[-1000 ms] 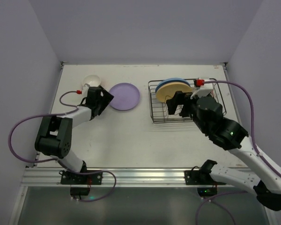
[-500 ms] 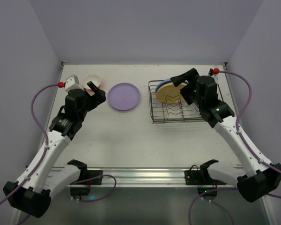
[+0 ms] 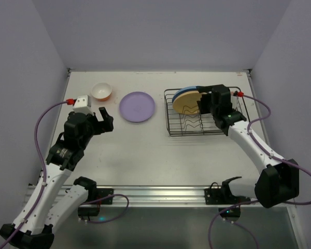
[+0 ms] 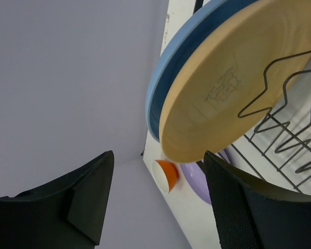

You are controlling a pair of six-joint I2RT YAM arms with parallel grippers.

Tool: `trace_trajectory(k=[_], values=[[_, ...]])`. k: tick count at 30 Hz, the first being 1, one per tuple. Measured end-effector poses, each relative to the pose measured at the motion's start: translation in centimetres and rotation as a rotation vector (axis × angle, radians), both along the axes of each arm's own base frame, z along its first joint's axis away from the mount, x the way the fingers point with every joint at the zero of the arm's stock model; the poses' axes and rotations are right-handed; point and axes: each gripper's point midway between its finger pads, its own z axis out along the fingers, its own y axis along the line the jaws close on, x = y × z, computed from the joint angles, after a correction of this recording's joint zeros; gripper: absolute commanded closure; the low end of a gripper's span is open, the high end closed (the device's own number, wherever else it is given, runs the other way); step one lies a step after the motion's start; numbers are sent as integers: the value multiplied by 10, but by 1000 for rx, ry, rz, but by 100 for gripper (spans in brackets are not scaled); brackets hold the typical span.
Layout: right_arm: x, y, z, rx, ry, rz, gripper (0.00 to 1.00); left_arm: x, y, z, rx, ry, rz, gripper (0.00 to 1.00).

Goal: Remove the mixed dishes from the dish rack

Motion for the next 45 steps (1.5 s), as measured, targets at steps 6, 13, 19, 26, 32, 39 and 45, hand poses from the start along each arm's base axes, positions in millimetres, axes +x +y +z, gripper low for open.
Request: trace_trajectory(k=[6,13,19,26,32,39,45], values=[[18,2,-13,30,5,-12,34,1,-3,-8,17,22,-24,0],[28,6,-33,48,42,-22,54,3,-5,-15,26,46,-32,0],[30,6,-33,63,39,-29,62,2,-5,-14,24,44,-34,0],[32,6,-29,80,24,-37,77,2,-5,-14,23,45,-36,0],[34,6,-26,91,15,-43,82,2,-5,-14,23,45,-36,0],[38,7,-27,95,7,-43,83,2,-6,-14,23,45,-36,0],[39,7,-25,99,-3,-48,100,2,-5,-14,23,45,-36,0]])
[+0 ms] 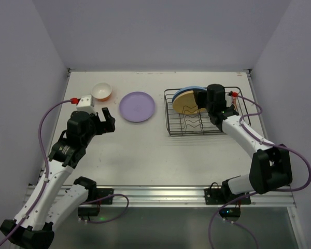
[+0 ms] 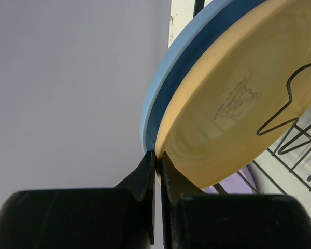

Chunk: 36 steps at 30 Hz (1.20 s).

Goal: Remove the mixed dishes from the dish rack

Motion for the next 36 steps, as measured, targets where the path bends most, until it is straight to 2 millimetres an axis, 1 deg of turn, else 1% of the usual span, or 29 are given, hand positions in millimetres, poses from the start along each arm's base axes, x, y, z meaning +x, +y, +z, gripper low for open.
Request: trace_trajectory(k=[6,9,11,22,29,36], values=[[0,-1,1,-2,-11,-2,100,0,0,0,0,0,0,0],[-4,-2,2,3,-43,0,100,0,0,0,0,0,0,0],[-6,-4,6,-2,-67,1,100,0,0,0,0,-2,1,0],[-16,-10,57,-14,-235,4,100,-1,1,2,-2,-9,1,0],[-22,-11,75,-24,-300,17,100,-1,1,2,-2,-8,1,0],[-31,-8,100,-65,-386,62,100,-1,1,2,-1,-8,4,0]])
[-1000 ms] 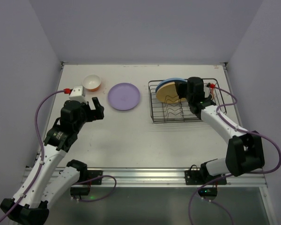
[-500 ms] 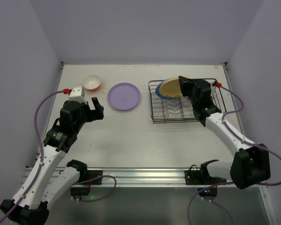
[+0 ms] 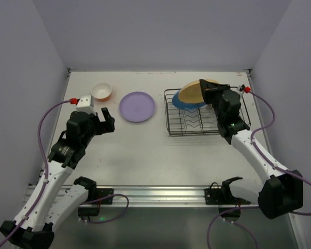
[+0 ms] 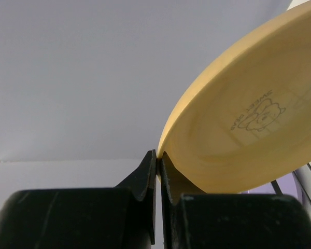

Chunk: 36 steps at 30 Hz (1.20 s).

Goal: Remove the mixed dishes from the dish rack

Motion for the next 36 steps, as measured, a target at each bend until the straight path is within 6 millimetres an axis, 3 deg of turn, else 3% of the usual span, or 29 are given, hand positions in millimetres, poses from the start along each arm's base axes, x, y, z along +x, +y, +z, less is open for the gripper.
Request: trace_trajectory(k=[10,17,20,23,25,28,31,33,36], values=[[-21,13,26,-111,-96,115,100,0,0,0,1,1,1,0],[-68,32,59,-394,-298,298,100,1,1,5,-4,-5,9,0],[-95,41,68,-588,-392,395,100,7,-4,27,-24,-20,1,0],[-122,59,68,-807,-488,554,100,17,-15,70,-75,-80,-27,0],[-143,75,59,-948,-541,668,100,23,-27,108,-125,-133,-74,0],[-193,111,33,-1131,-657,871,100,31,-56,164,-207,-196,-197,0],[-242,140,6,-1263,-768,1084,100,40,-84,201,-255,-216,-325,0],[-257,150,-13,-1360,-777,1178,100,48,-105,208,-269,-196,-399,0],[-259,160,-34,-1523,-724,1240,100,48,-127,182,-259,-99,-476,0]])
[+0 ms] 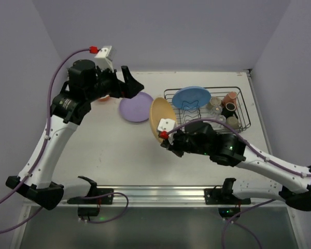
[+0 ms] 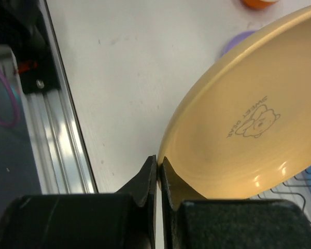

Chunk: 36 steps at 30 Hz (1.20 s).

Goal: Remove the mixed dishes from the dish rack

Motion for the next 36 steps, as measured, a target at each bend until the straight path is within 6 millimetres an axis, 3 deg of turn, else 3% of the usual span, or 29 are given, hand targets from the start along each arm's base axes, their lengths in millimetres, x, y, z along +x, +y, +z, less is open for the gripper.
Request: trace_trajectory(k=[6,10,13,15,17,20,22,23,25,26,27,36], values=[[-11,18,-46,-326,-94,43,100,-18,-16,-80,91,208,-113,0],[-14,21,-67,-485,-133,58,100,-30,-18,-111,136,288,-149,2],[-10,24,-70,-527,-149,48,100,-34,-20,-120,155,301,-157,6],[-8,23,-69,-534,-157,41,100,-37,-22,-128,173,314,-159,14],[-5,23,-65,-539,-169,29,100,-41,-22,-141,198,335,-159,23],[0,26,-58,-534,-185,11,100,-44,-19,-162,244,373,-145,26],[2,29,-57,-534,-190,4,100,-45,-17,-171,267,394,-134,38],[2,29,-57,-537,-192,1,100,-46,-17,-175,275,402,-131,57],[3,29,-58,-545,-197,0,100,-45,-18,-179,284,411,-121,79],[4,29,-58,-546,-198,0,100,-44,-18,-180,291,412,-116,95],[3,30,-59,-546,-197,5,100,-43,-19,-180,284,415,-107,100],[3,39,-69,-572,-199,9,100,-34,-26,-179,263,411,-64,100]])
